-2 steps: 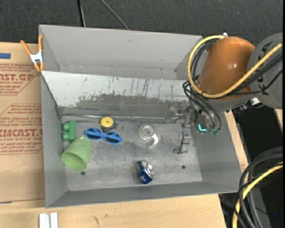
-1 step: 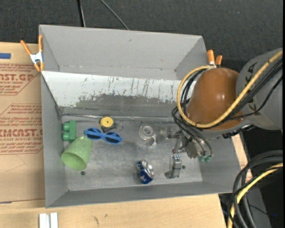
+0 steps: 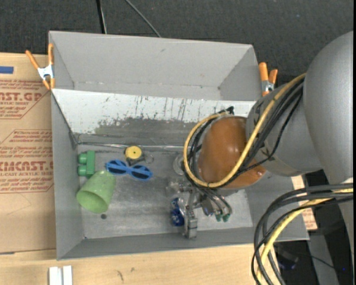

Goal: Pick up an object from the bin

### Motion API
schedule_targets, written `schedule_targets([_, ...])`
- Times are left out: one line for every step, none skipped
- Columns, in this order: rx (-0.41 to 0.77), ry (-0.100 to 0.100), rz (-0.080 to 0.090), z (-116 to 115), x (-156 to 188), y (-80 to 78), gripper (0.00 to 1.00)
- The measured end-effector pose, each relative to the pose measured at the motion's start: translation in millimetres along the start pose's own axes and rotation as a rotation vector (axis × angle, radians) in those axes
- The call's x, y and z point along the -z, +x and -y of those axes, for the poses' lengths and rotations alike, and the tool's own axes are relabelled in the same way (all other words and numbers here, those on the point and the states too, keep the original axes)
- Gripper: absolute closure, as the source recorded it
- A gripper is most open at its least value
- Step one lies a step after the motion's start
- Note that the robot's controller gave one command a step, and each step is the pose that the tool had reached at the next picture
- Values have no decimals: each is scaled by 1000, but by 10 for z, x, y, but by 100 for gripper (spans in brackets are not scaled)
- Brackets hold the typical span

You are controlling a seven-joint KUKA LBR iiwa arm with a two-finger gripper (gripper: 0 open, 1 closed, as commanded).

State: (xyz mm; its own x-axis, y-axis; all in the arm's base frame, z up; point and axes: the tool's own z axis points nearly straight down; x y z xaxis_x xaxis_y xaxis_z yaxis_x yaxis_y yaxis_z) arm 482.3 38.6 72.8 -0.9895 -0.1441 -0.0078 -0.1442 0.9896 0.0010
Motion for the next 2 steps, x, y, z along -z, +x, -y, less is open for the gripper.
schedule_targets([-1, 1, -8, 12, 17, 19, 100])
schedule_targets([1, 2, 3, 140, 1360, -271, 100])
